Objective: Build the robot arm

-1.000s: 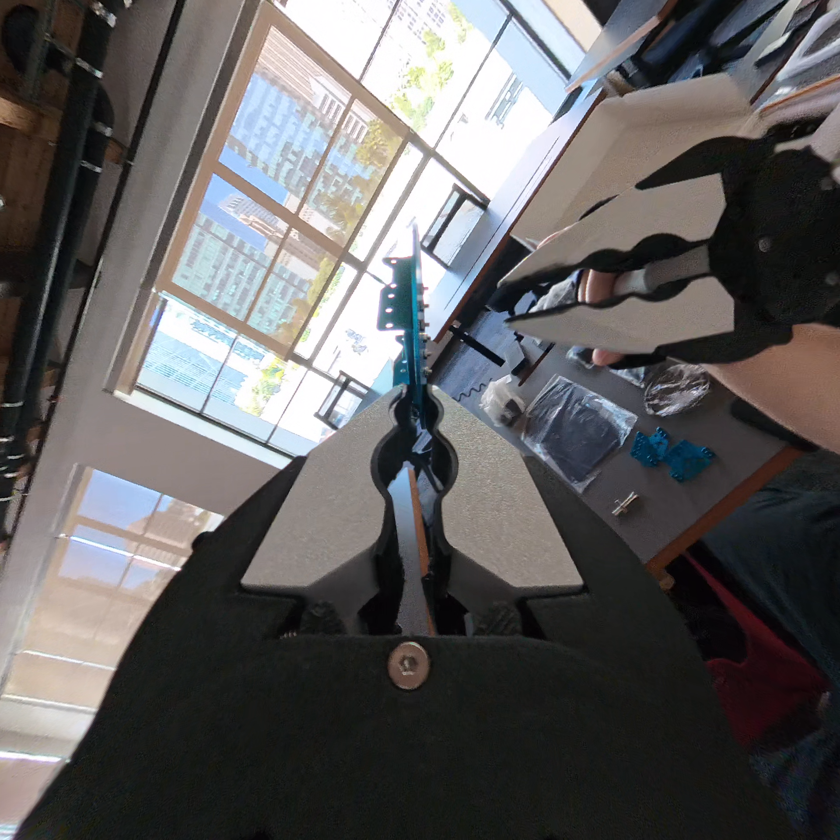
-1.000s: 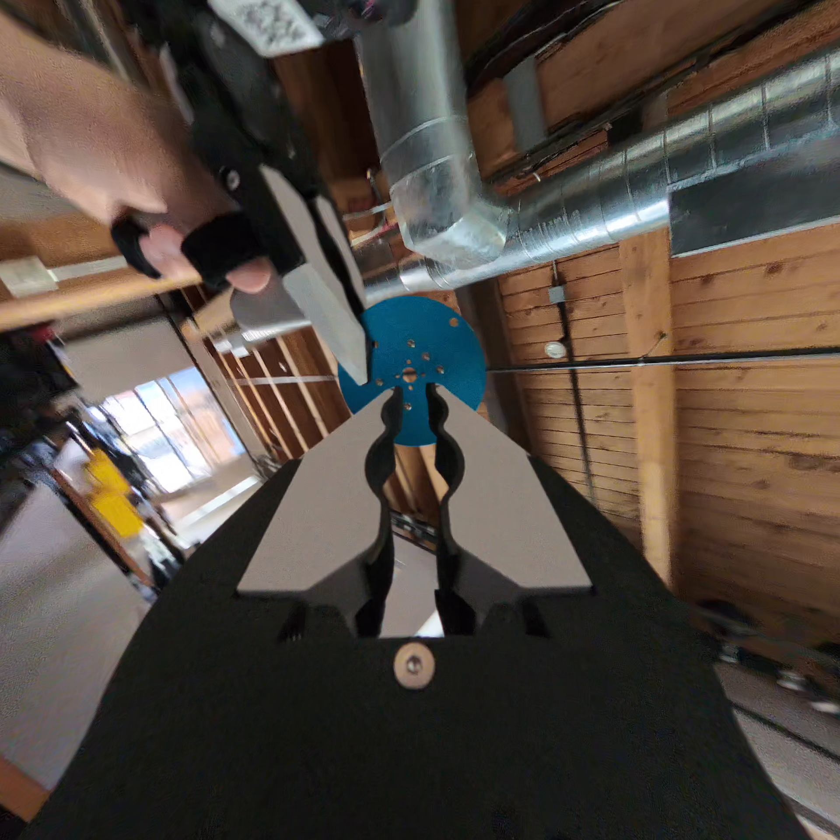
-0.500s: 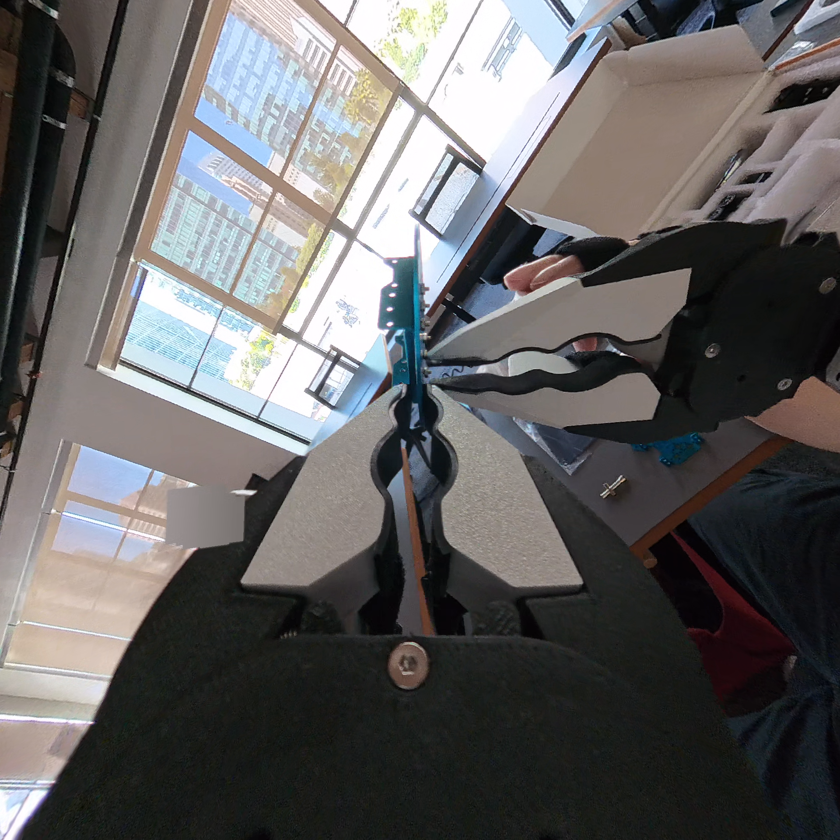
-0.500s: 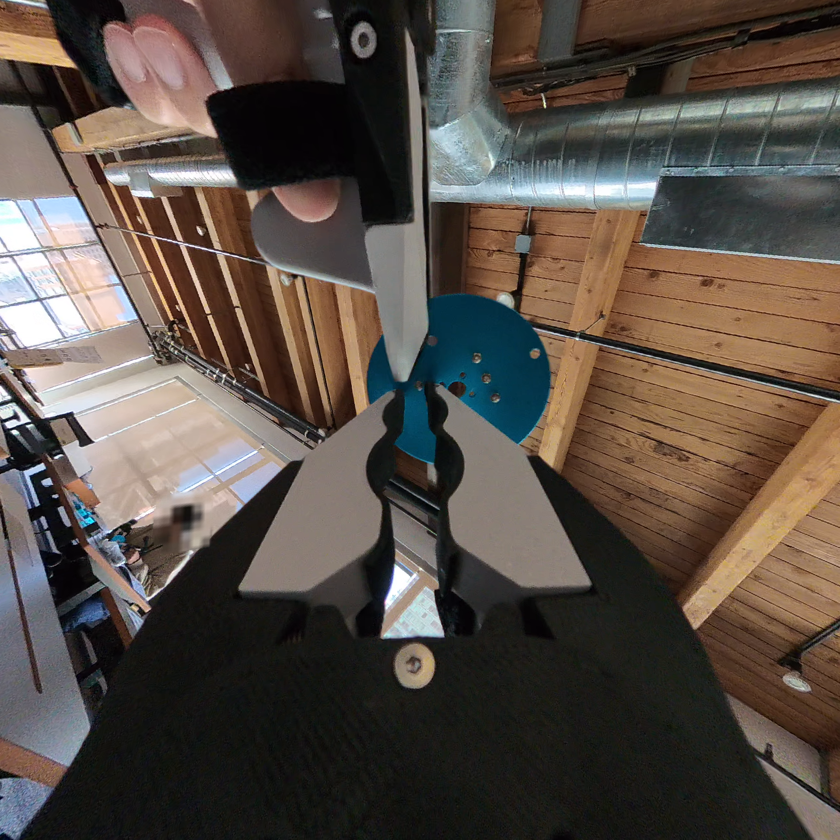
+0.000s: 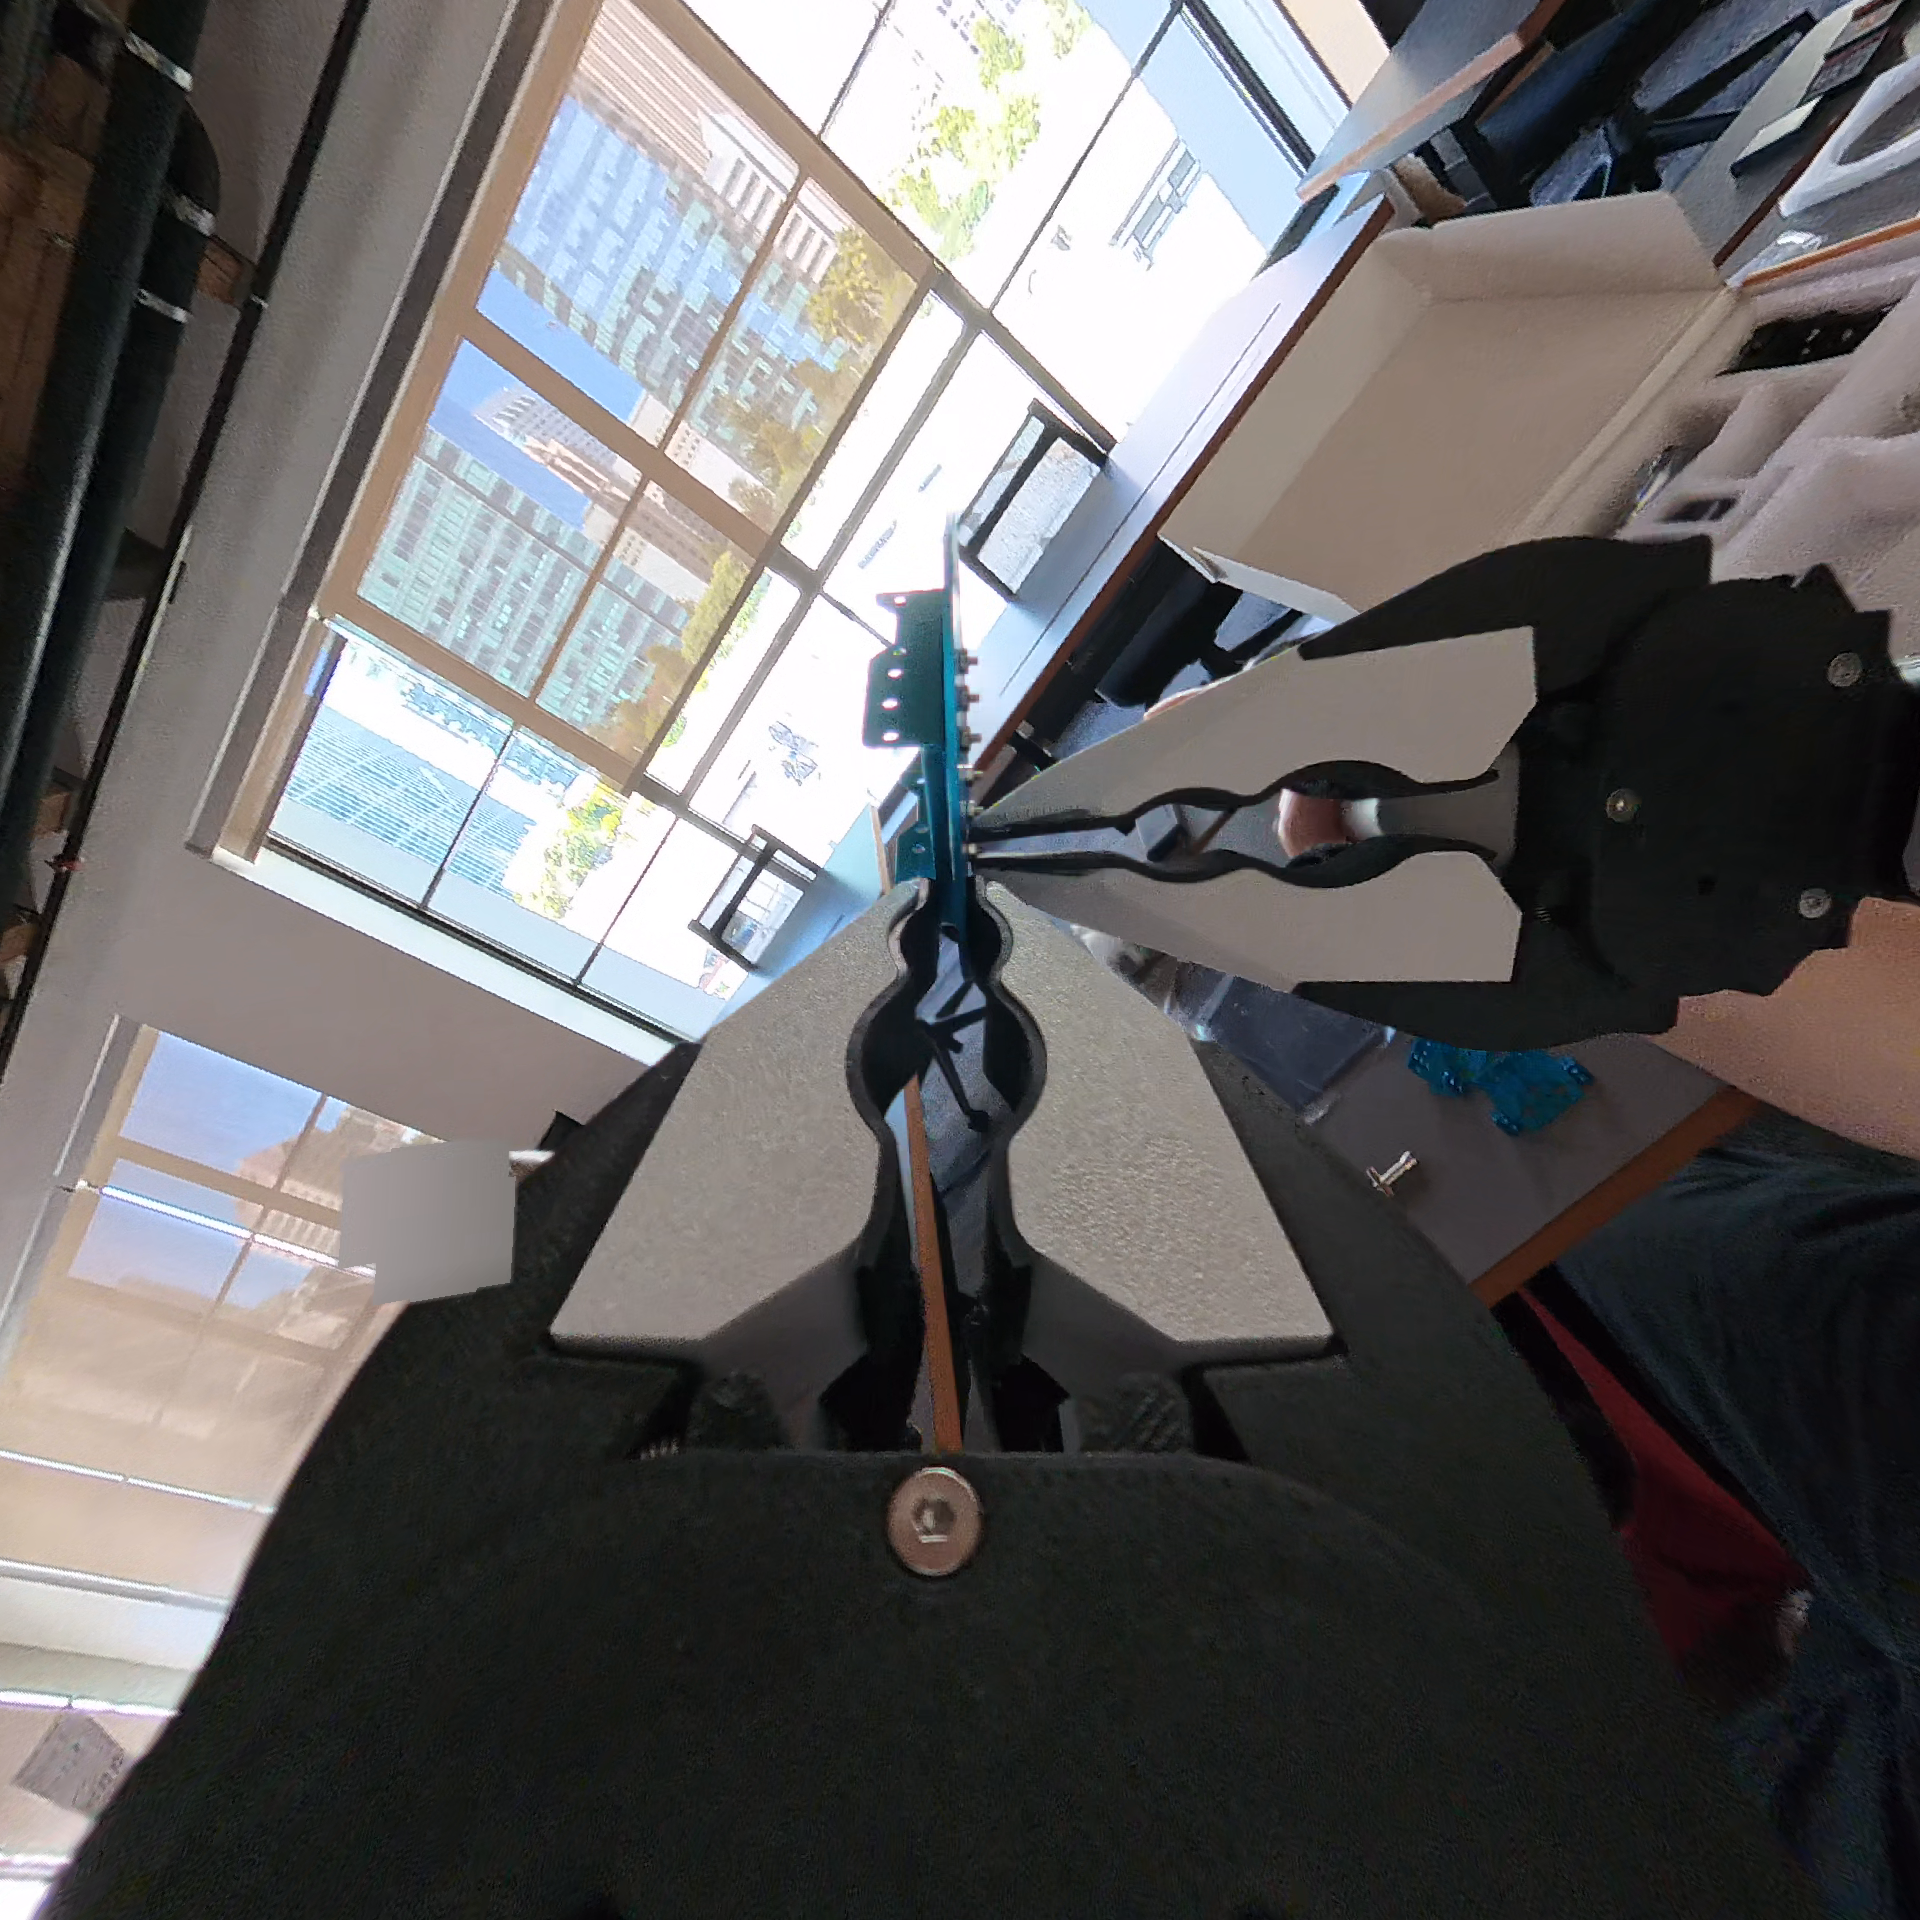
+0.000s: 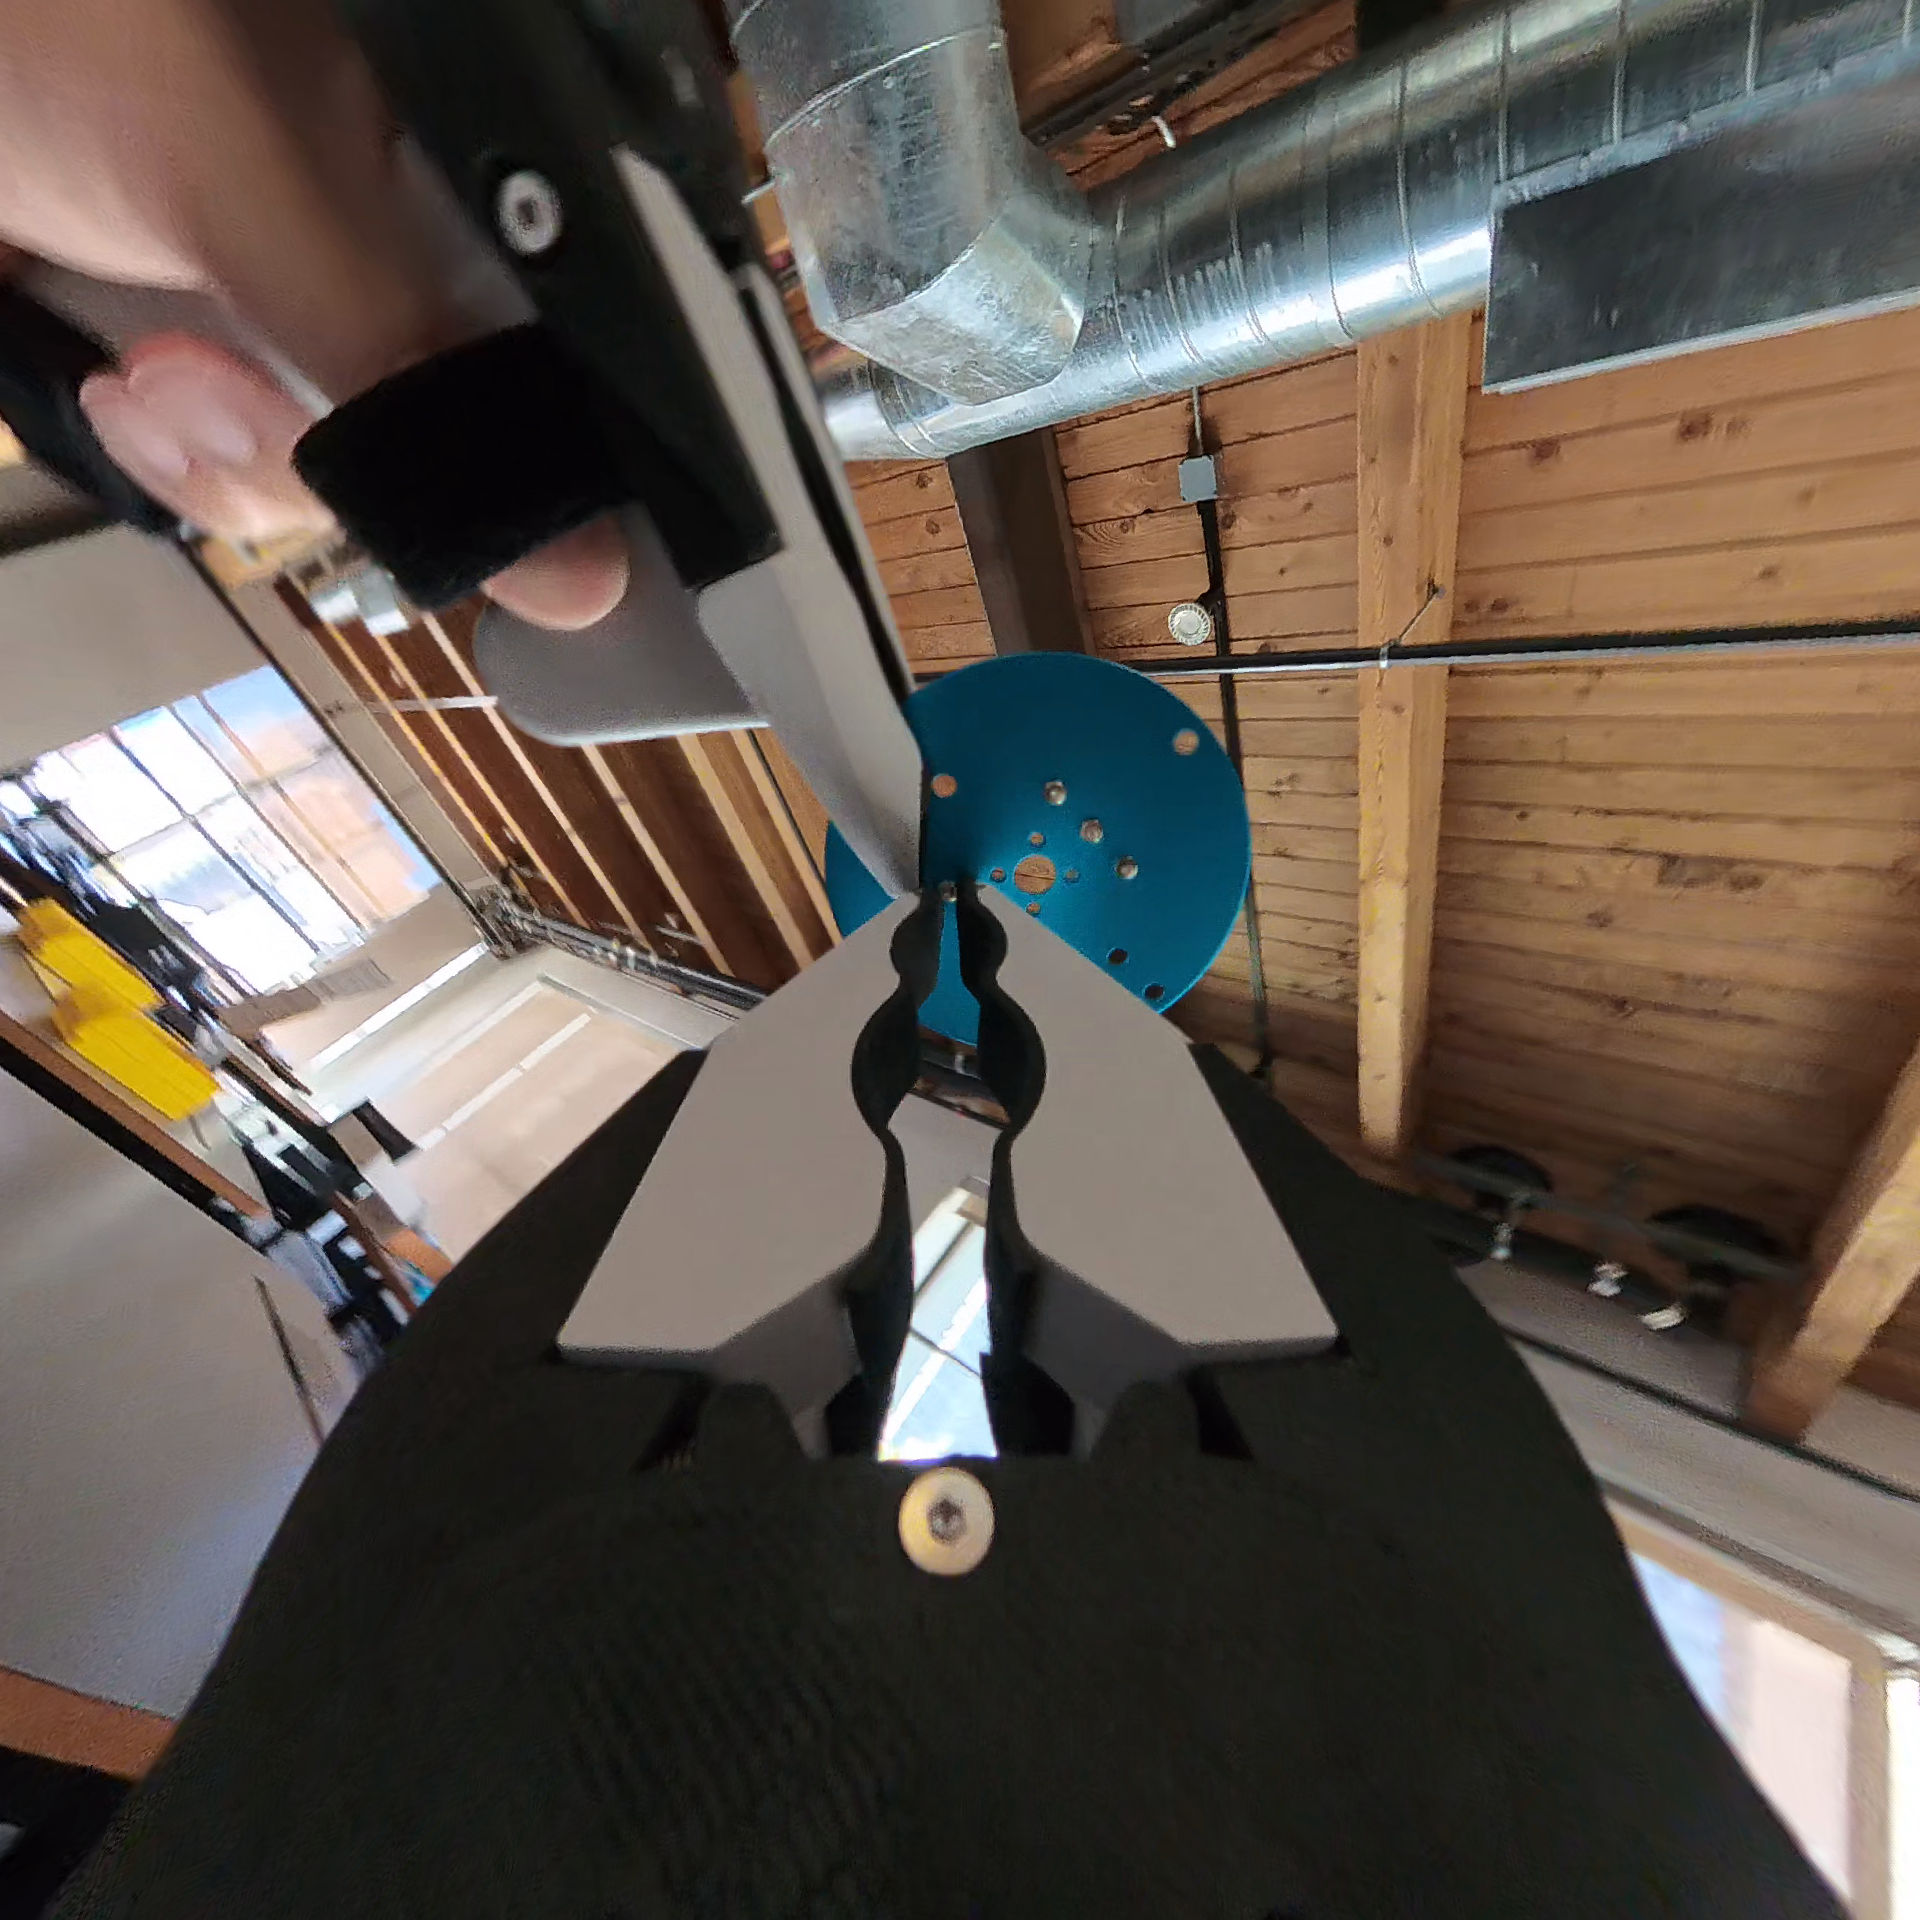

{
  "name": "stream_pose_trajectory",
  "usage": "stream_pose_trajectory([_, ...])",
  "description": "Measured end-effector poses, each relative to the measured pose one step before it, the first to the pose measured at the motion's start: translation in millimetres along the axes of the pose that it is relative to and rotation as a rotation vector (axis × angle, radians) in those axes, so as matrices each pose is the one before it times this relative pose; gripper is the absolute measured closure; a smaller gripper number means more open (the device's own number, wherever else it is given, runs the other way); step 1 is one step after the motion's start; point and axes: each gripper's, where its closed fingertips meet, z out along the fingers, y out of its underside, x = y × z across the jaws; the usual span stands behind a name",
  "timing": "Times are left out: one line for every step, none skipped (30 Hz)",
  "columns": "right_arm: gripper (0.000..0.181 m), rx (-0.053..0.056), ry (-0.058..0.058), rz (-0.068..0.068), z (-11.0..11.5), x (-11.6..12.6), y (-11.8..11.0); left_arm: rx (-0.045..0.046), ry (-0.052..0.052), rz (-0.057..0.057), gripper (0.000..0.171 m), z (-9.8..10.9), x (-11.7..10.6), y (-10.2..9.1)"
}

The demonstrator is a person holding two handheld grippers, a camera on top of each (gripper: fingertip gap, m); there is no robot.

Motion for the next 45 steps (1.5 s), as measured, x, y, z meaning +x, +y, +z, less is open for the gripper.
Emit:
stream_pose_trajectory([0.180, 0.0085, 0.0097, 0.0601, 0.06, 2.72, -0.95, 0.01654, -0.0105, 0.0078, 0.169, -0.15, -0.40, -2.87])
stream_pose_trajectory([0.180, 0.0064, 0.0079, 0.0583, 0.44, 2.20, -0.42, 0.01175, -0.0120, 0.0104, 0.169, 0.13, -0.52, -2.47])
stream_pose_trajectory([0.181, 0.0112, 0.0063, 0.0566, 0.24, 2.36, -0.80, 0.01559, -0.0119, 0.0120, 0.169, 0.21, -0.52, -2.51])
stream_pose_trajectory([0.181, 0.0136, 0.0039, 0.0626, -0.07, 2.36, -0.91, 0.01761, -0.0103, 0.0102, 0.169, 0.29, -0.20, -2.46])
stream_pose_trajectory([0.181, 0.0098, -0.0004, 0.0587, 0.29, 1.51, -0.74, 0.01140, -0.0091, 0.0070, 0.169, 0.39, -0.43, -1.43])
stream_pose_trajectory([0.181, 0.0065, -0.0047, 0.0394, 0.40, 1.04, -0.05, 0.00727, -0.0090, 0.0124, 0.169, 0.44, -0.59, -0.78])
stream_pose_trajectory([0.181, 0.0059, -0.0028, 0.0406, 0.56, 0.98, -0.29, 0.01068, -0.0095, 0.0109, 0.169, 0.43, -0.73, -0.87])
stream_pose_trajectory([0.181, 0.0072, 0.0000, 0.0366, 0.60, 0.61, -0.66, 0.01225, -0.0105, 0.0099, 0.169, 0.14, -0.68, -0.97])
stream_pose_trajectory([0.181, 0.0057, -0.0005, 0.0251, 0.47, 0.57, -0.48, 0.01139, -0.0115, 0.0157, 0.169, -0.07, -0.66, -0.85])
stream_pose_trajectory([0.181, 0.0087, -0.0042, 0.0395, 0.31, 0.32, -0.82, 0.01351, -0.0114, 0.0143, 0.169, -0.47, -0.46, -1.04])
stream_pose_trajectory([0.181, 0.0115, -0.0085, 0.0563, 0.11, 0.14, -1.25, 0.01390, -0.0098, 0.0136, 0.169, -0.57, -0.17, -1.19])
stream_pose_trajectory([0.181, 0.0118, -0.0119, 0.0487, -0.52, -0.21, -1.21, 0.01108, -0.0062, 0.0105, 0.169, -0.66, 0.26, -0.94])
stream_pose_trajectory([0.181, 0.0135, -0.0102, 0.0250, -1.09, -0.30, -1.65, 0.01087, -0.0016, 0.0036, 0.168, -0.86, 0.91, -1.37])
stream_pose_trajectory([0.181, 0.0126, -0.0058, -0.0033, -1.54, -0.40, -1.74, 0.01055, -0.0006, -0.0019, 0.169, -0.96, 1.06, -1.52])
stream_pose_trajectory([0.181, 0.0101, 0.0039, -0.0273, -1.92, 0.05, -1.69, 0.00986, -0.0036, -0.0028, 0.168, -0.70, 0.50, -1.21])
stream_pose_trajectory([0.181, 0.0150, 0.0115, -0.0432, -2.19, -0.09, -3.12, 0.00620, -0.0047, 0.0026, 0.169, -0.31, -0.06, -0.43])
stream_pose_trajectory([0.181, 0.0066, 0.0001, -0.0527, -1.80, -2.25, -2.60, 0.00600, -0.0037, 0.0001, 0.169, -0.32, -0.45, -0.19])
stream_pose_trajectory([0.181, -0.0093, 0.0079, -0.0550, -0.71, -1.26, -0.56, 0.00235, 0.0033, -0.0055, 0.169, -0.20, 0.08, 0.28])
stream_pose_trajectory([0.181, -0.0185, 0.0057, -0.0558, 0.29, -1.40, 0.80, 0.00151, 0.0026, -0.0096, 0.169, -0.11, -0.17, 0.61])
stream_pose_trajectory([0.179, -0.0183, 0.0023, -0.0621, 1.03, -2.01, 1.17, 0.00118, 0.0018, -0.0061, 0.169, -0.36, -0.26, 0.69])
stream_pose_trajectory([0.176, -0.0178, 0.0077, -0.0805, 0.92, -1.60, 1.20, -0.00101, 0.0003, -0.0032, 0.169, -0.35, -0.31, 0.82])
stream_pose_trajectory([0.173, -0.0276, 0.0189, -0.0924, 0.60, -0.16, 2.79, -0.00440, 0.0043, -0.0051, 0.169, -0.42, 0.26, 1.17])
stream_pose_trajectory([0.170, -0.0168, 0.0171, -0.0830, 0.37, -0.26, 0.93, -0.00621, 0.0070, -0.0119, 0.169, -0.38, 0.48, 1.35])
stream_pose_trajectory([0.172, 0.0080, 0.0030, -0.0648, -0.35, -2.18, -2.06, -0.00099, 0.0060, -0.0132, 0.169, -0.65, -0.02, 0.54])
stream_pose_trajectory([0.172, 0.0097, 0.0064, -0.0531, -0.36, -0.95, -1.65, -0.00414, 0.0057, -0.0075, 0.169, -0.64, -0.12, 0.67])
stream_pose_trajectory([0.169, 0.0066, -0.0032, -0.0526, -0.19, -1.42, -0.83, -0.00552, 0.0039, -0.0039, 0.169, -0.70, -0.27, 0.71])
stream_pose_trajectory([0.167, 0.0037, -0.0078, -0.0392, 0.18, -1.10, 0.01, -0.00250, 0.0065, -0.0041, 0.169, -0.86, 0.34, 0.20])
stream_pose_trajectory([0.162, -0.0013, -0.0118, -0.0091, 0.53, -0.38, 0.86, -0.00087, 0.0062, -0.0058, 0.169, -1.01, 0.27, -0.05])
stream_pose_trajectory([0.159, 0.0100, -0.0132, 0.0066, 0.27, 0.06, -0.69, -0.00329, 0.0059, -0.0027, 0.169, -0.64, 0.14, 0.21])
stream_pose_trajectory([0.158, 0.0102, -0.0118, 0.0020, 0.32, 0.11, -0.68, -0.00353, 0.0057, -0.0019, 0.169, -0.42, 0.30, 0.32])
stream_pose_trajectory([0.157, 0.0000, -0.0123, -0.0038, 0.40, -0.20, 0.67, 0.00264, 0.0057, -0.0047, 0.169, -0.73, 0.40, -0.74])
stream_pose_trajectory([0.158, 0.0093, -0.0191, -0.0155, -0.01, -2.02, -0.83, -0.00025, 0.0007, -0.0003, 0.169, -0.53, -0.13, -0.41])
stream_pose_trajectory([0.159, 0.0093, 0.0022, -0.0206, -0.34, 0.42, -0.91, -0.00084, -0.0007, 0.0058, 0.169, -0.33, 0.04, -0.40])
stream_pose_trajectory([0.159, -0.0059, -0.0024, -0.0123, 0.45, -0.12, 0.92, 0.00137, 0.0003, 0.0077, 0.169, -0.23, 0.59, -0.80])
stream_pose_trajectory([0.159, -0.0133, -0.0165, -0.0033, 0.96, -2.29, 1.86, -0.00025, -0.0031, 0.0074, 0.169, -0.10, 0.26, -0.73])
stream_pose_trajectory([0.159, -0.0022, 0.0007, -0.0026, 0.39, 0.06, 0.29, -0.00134, -0.0046, 0.0079, 0.169, 0.12, -0.29, -0.43])
stream_pose_trajectory([0.159, 0.0021, 0.0030, -0.0055, -0.36, 0.44, -0.89, 0.00240, 0.0031, 0.0023, 0.169, 0.03, 0.55, -0.81])
stream_pose_trajectory([0.159, 0.0019, -0.0085, -0.0066, -0.19, -1.50, -1.15, 0.00080, 0.0036, 0.0016, 0.169, -0.07, 0.70, -1.00])
stream_pose_trajectory([0.159, -0.0134, 0.0040, -0.0008, 0.21, 0.25, 1.31, 0.00142, -0.0059, 0.0109, 0.169, -0.20, -0.20, -1.16])
stream_pose_trajectory([0.159, -0.0167, -0.0074, -0.0041, 0.61, -1.57, 2.41, 0.00197, -0.0064, 0.0187, 0.169, -0.37, -0.04, -1.43])
stream_pose_trajectory([0.159, -0.0066, 0.0064, -0.0102, 0.05, -0.03, 0.76, 0.00039, -0.0061, 0.0170, 0.169, -0.25, -0.07, -1.32])
stream_pose_trajectory([0.159, 0.0102, 0.0223, -0.0119, -0.98, 2.30, -1.83, 0.00212, -0.0020, 0.0083, 0.169, -0.28, 0.27, -1.40])
stream_pose_trajectory([0.159, 0.0157, 0.0136, 0.0027, -1.28, 2.00, -2.86, -0.00133, 0.0016, 0.0037, 0.169, 0.01, 0.43, -0.83])
stream_pose_trajectory([0.159, 0.0138, 0.0085, 0.0146, -0.86, 2.13, -3.03, -0.00224, -0.0003, 0.0042, 0.169, 0.07, 0.05, -0.53])
stream_pose_trajectory([0.158, 0.0113, 0.0246, 0.0114, -0.99, 4.89, -2.77, -0.00010, -0.0013, 0.0066, 0.169, -0.10, -0.06, -0.65])
